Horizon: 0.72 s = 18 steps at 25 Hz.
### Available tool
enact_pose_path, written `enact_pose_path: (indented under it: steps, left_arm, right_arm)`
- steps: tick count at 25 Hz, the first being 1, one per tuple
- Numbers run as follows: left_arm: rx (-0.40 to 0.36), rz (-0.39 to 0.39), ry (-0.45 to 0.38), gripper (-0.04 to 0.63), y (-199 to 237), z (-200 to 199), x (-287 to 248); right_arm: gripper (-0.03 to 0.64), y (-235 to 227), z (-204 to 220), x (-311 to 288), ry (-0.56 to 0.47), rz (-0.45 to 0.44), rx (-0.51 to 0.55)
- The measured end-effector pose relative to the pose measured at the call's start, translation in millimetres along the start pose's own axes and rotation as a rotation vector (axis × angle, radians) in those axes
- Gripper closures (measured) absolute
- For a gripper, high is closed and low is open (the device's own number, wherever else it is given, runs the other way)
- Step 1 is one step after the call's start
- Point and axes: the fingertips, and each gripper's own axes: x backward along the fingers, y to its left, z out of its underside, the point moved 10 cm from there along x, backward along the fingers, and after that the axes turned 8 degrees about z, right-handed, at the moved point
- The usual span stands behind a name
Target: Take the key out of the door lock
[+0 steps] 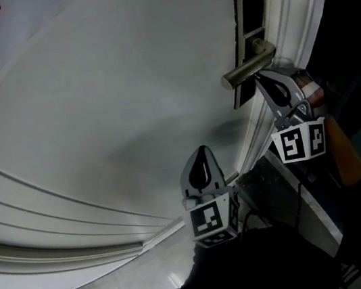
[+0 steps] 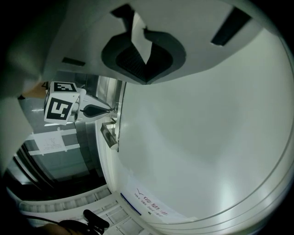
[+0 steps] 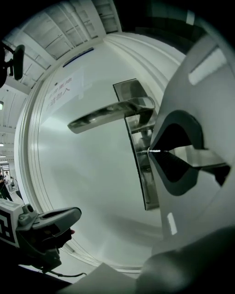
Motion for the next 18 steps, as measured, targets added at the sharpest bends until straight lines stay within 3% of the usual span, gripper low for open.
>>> enact_pose_path:
  steps: [5,8,18]
  left_arm:
    - [-0.028,0.036,-0.015,0.595,-1.2,7.2,-2.0]
    - [0.004,0.015,0.014,0.595,-3.8,3.6,0.0]
    - [0.002,0.025,-0.003,0.595,-2.1,4.1,-2.9]
  right_arm:
    - [0.603,0.7,0.2,0.2,-0.010,-0.007,0.084]
    - [0.603,0.2,0.1,0.4,-0.012,-0.015,0.099]
    - [0.604,-0.2,0.0,1.3,-0.014,-0.025,0.146]
